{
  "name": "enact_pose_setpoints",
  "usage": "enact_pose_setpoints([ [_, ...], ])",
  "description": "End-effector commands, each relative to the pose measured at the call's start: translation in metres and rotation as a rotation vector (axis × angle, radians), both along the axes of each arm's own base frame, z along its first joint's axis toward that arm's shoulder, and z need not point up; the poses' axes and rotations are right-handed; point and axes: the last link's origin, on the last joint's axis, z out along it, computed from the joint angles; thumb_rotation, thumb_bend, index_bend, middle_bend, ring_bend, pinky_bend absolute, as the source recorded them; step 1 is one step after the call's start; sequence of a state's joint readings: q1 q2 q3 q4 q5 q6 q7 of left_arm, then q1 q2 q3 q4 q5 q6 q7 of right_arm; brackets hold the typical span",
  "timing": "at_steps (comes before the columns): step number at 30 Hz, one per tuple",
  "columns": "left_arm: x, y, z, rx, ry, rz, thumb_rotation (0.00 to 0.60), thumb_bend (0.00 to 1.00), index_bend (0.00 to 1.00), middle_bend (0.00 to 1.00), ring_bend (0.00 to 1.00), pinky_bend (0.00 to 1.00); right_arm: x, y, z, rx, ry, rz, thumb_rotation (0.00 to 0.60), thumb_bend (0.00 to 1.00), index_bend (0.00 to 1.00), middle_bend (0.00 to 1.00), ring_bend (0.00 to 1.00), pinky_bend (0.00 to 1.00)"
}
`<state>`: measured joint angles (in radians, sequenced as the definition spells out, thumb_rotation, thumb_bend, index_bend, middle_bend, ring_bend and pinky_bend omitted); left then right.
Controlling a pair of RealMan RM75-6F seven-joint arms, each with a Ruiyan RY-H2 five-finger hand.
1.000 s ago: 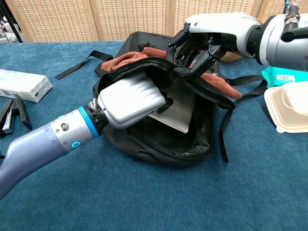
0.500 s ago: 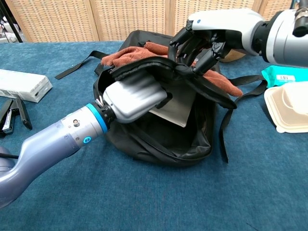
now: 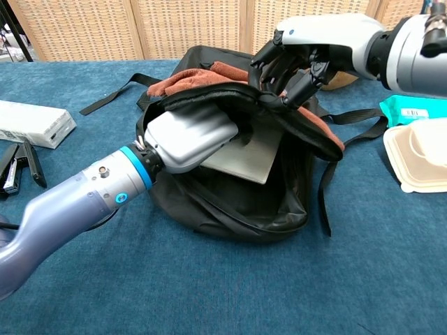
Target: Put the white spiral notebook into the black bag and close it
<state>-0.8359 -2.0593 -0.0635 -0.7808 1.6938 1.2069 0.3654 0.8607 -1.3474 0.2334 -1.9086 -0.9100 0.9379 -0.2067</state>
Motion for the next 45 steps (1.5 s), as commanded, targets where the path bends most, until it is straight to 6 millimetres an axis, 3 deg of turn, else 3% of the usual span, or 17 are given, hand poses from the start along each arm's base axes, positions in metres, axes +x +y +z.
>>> enact_pose_setpoints([
  [1,-0.005,-0.007,0.013,-0.048,0.001,0.020,0.600,0.02,0.25,0.08,0.07,0.36,-0.001,-0.001,-0.002,-0.002,0.005,-0.005,0.600,0.55,0.64,0.66,0.36,0.26],
  [14,-0.027,-0.032,0.049,-0.214,-0.009,0.038,0.600,0.00,0.21,0.06,0.05,0.35,-0.007,-0.009,-0.006,-0.028,0.025,-0.024,0.600,0.55,0.64,0.66,0.36,0.26],
  [29,-0.066,-0.056,0.100,-0.332,-0.028,-0.011,0.600,0.00,0.29,0.13,0.14,0.43,-0.032,-0.022,-0.010,-0.061,0.072,-0.090,0.600,0.55,0.64,0.66,0.36,0.26],
  [40,-0.090,-0.047,0.155,-0.227,-0.122,0.013,0.600,0.00,0.30,0.14,0.15,0.43,-0.036,-0.015,-0.019,-0.024,0.058,-0.096,0.600,0.55,0.62,0.64,0.36,0.25],
  [42,-0.095,-0.042,0.165,-0.196,-0.145,0.041,0.600,0.00,0.30,0.15,0.15,0.43,-0.031,-0.009,-0.021,0.007,0.041,-0.075,0.600,0.39,0.48,0.53,0.31,0.21],
  [44,-0.099,-0.037,0.174,-0.167,-0.157,0.066,0.600,0.00,0.30,0.15,0.14,0.43,-0.030,-0.004,-0.023,0.051,0.033,-0.059,0.600,0.06,0.18,0.24,0.13,0.10],
  [45,-0.101,-0.036,0.178,-0.155,-0.162,0.074,0.600,0.00,0.30,0.15,0.14,0.43,-0.030,-0.002,-0.023,0.072,0.029,-0.057,0.600,0.01,0.10,0.15,0.07,0.06],
])
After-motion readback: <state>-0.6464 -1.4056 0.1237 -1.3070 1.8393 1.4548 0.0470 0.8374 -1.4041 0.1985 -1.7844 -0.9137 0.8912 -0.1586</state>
